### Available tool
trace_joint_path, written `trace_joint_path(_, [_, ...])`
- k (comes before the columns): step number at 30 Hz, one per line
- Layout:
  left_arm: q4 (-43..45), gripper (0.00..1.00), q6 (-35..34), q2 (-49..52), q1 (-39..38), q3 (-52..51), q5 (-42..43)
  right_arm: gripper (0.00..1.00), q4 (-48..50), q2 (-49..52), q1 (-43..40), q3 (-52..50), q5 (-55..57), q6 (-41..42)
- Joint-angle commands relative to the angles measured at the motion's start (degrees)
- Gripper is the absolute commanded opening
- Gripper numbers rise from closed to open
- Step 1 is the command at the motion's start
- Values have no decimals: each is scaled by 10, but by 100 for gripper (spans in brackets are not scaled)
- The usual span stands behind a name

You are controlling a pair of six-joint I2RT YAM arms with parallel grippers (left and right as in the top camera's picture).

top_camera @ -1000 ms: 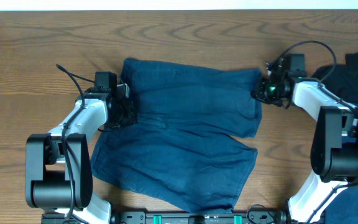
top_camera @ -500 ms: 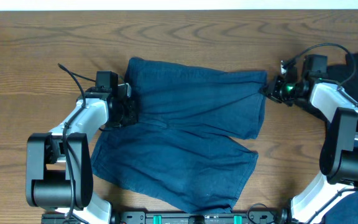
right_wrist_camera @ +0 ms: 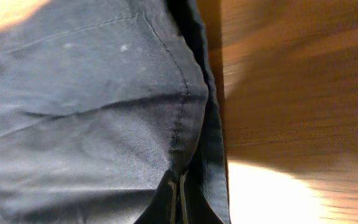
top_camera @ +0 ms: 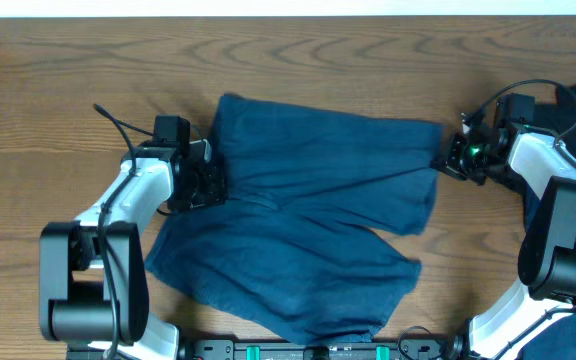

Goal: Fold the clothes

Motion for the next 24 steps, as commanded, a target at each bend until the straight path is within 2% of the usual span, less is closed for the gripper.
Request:
trace_joint_path(1, [-4, 61, 3, -36, 4, -1, -3, 1, 1, -14, -10, 9, 102, -5])
trace_joint_path(5, [-4, 64, 3, -63, 4, -1, -3, 3, 13, -14, -9, 9, 138, 5])
trace_joint_path(7, [-4, 66, 3, -68, 4, -1, -3, 21, 30, -14, -8, 10, 129, 4])
trace_joint_path(8, [-4, 66, 3, -68, 4, -1, -3, 34, 41, -15, -8, 10, 113, -1])
trace_joint_path(11, [-9, 67, 5, -67, 4, -1, -3, 48, 68, -15, -10, 24, 45, -19])
trace_joint_path(15, [-21, 67, 5, -67, 4, -1, -3, 42, 42, -32, -14, 74, -44, -19])
trace_joint_path(19, [-28, 64, 5, -67, 4, -1, -3, 21, 5, -56, 4, 102, -77, -4])
trace_joint_path(20, [-28, 58, 5, -67, 4, -1, -3, 17, 0, -59, 14, 102, -74, -2])
trace_joint_path(23, [-31, 24, 5, -67, 4, -1, -2, 11, -15, -51, 56, 98, -14, 24])
trace_joint_path(24, [-31, 19, 5, -67, 4, -1, -1, 9, -15, -44, 74, 96, 12, 37])
